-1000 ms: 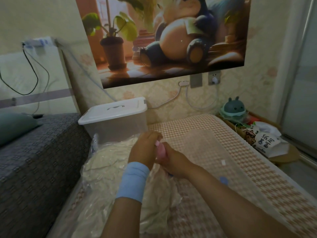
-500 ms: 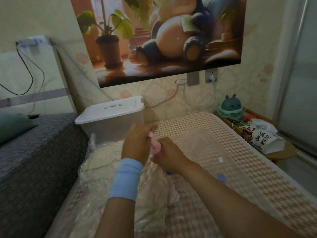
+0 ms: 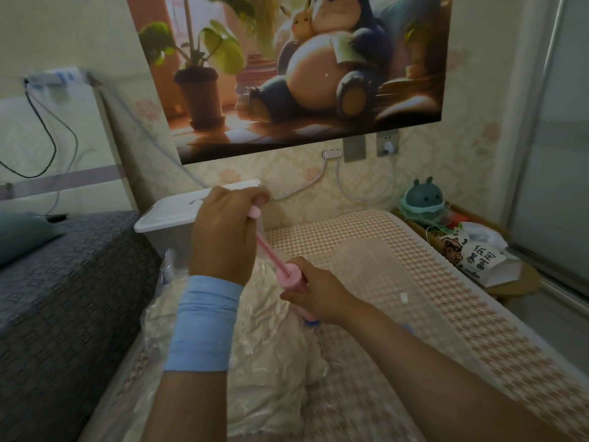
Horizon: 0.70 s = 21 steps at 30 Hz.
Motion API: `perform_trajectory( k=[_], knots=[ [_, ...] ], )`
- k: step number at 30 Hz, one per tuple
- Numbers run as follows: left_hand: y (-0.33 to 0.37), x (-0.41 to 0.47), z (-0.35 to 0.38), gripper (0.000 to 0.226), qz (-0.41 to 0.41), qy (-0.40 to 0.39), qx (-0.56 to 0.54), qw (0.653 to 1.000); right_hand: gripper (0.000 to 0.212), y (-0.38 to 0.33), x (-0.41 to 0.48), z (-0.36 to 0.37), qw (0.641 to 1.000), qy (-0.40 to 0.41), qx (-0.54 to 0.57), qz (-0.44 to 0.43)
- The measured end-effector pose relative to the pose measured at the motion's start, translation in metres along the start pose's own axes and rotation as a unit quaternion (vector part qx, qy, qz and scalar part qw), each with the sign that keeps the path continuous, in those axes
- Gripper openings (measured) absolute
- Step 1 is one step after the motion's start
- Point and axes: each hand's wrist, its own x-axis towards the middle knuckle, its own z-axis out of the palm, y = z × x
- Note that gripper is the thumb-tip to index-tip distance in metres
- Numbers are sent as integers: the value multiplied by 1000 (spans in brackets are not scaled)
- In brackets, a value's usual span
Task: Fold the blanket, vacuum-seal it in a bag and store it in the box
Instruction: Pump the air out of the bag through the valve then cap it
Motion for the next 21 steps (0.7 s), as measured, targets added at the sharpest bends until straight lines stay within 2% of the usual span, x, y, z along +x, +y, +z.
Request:
perform_trajectory(
  k=[3, 4, 6, 8, 10, 11, 12, 14, 15, 16, 18, 21],
  knots=[
    [-7, -10, 18, 22, -24, 9, 1, 1000, 48, -2, 1, 1, 1000, -8, 7, 11],
    [-15, -19, 31, 22, -43, -18, -5, 999, 48, -4, 2, 2, 1000, -10, 9, 11],
    [-28, -45, 60, 31, -89, -128, -43, 987, 45, -7, 3, 4, 1000, -8, 12, 15],
    [-26, -77, 81, 42, -136, -238, -101, 956, 36, -11, 2, 5, 1000, -7, 7, 9],
    [-20, -92, 93, 52, -171, -236, -175, 940, 36, -14, 2, 4, 1000, -9, 9, 0],
    [-16, -88, 92, 57, -215, -203, -245, 923, 38, -14, 3, 3, 1000, -8, 14, 7],
    [-13, -83, 91, 62, -276, -167, -324, 889, 38, -15, 3, 0, 1000, -4, 24, 15],
    [-16, -78, 94, 67, -393, -120, -441, 798, 41, -11, 6, -6, 997, 27, 69, 6],
    [-17, -79, 95, 70, -430, -126, -465, 764, 50, -9, 6, -10, 995, 56, 87, 7],
    [-19, -83, 96, 71, -442, -151, -467, 751, 61, -9, 5, -15, 993, 82, 89, 11],
    [-19, -91, 103, 60, -398, -232, -436, 773, 69, -11, 3, -29, 992, 123, 20, -18],
    [-10, -92, 110, 34, -314, -284, -385, 820, 45, -23, 1, -43, 972, 142, -157, -98]
  ],
)
